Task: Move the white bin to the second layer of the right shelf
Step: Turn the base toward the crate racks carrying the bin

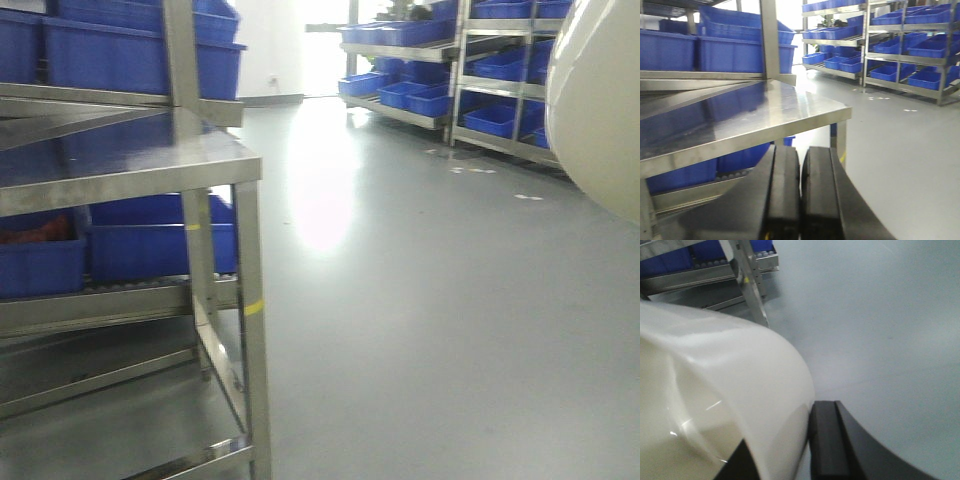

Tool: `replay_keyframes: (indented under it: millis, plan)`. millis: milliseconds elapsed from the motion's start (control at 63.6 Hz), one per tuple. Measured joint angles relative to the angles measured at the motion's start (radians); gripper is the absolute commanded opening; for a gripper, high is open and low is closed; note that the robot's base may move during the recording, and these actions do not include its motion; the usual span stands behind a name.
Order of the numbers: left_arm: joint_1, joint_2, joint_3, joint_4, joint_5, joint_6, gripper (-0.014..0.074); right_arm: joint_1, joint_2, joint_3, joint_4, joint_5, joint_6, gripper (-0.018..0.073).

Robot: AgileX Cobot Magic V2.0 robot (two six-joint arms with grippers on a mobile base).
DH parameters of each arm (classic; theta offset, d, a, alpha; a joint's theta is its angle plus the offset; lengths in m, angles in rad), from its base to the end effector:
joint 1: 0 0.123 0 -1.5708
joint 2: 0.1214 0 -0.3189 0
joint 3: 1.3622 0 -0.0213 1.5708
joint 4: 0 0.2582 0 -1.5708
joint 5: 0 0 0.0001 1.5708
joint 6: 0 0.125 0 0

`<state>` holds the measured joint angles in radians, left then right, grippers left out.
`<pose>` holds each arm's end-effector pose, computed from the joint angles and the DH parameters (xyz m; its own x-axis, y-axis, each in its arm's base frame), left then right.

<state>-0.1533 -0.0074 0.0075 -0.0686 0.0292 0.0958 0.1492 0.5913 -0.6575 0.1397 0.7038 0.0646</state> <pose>0.0626 -0.0099 0.2101 0.0614 0.0181 -0.9979 0.1531 0.9878 0.0273 0.1140 0.0285 0.3273 -0.5439 0.0900 -0.8343 -0.1334 0.9723 0.1919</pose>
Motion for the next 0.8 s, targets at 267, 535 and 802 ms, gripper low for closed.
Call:
replay_keyframes:
  millis: [267, 535, 802]
  plan:
    - [0.0, 0.0, 0.0, 0.0, 0.0, 0.0, 0.0085, 0.0, 0.0, 0.0, 0.0, 0.0, 0.0, 0.0056]
    - [0.0, 0.0, 0.0, 0.0, 0.0, 0.0, 0.0085, 0.0, 0.0, 0.0, 0.0, 0.0, 0.0, 0.0056]
    - [0.0, 0.0, 0.0, 0.0, 0.0, 0.0, 0.0085, 0.0, 0.0, 0.0, 0.0, 0.0, 0.0, 0.0056]
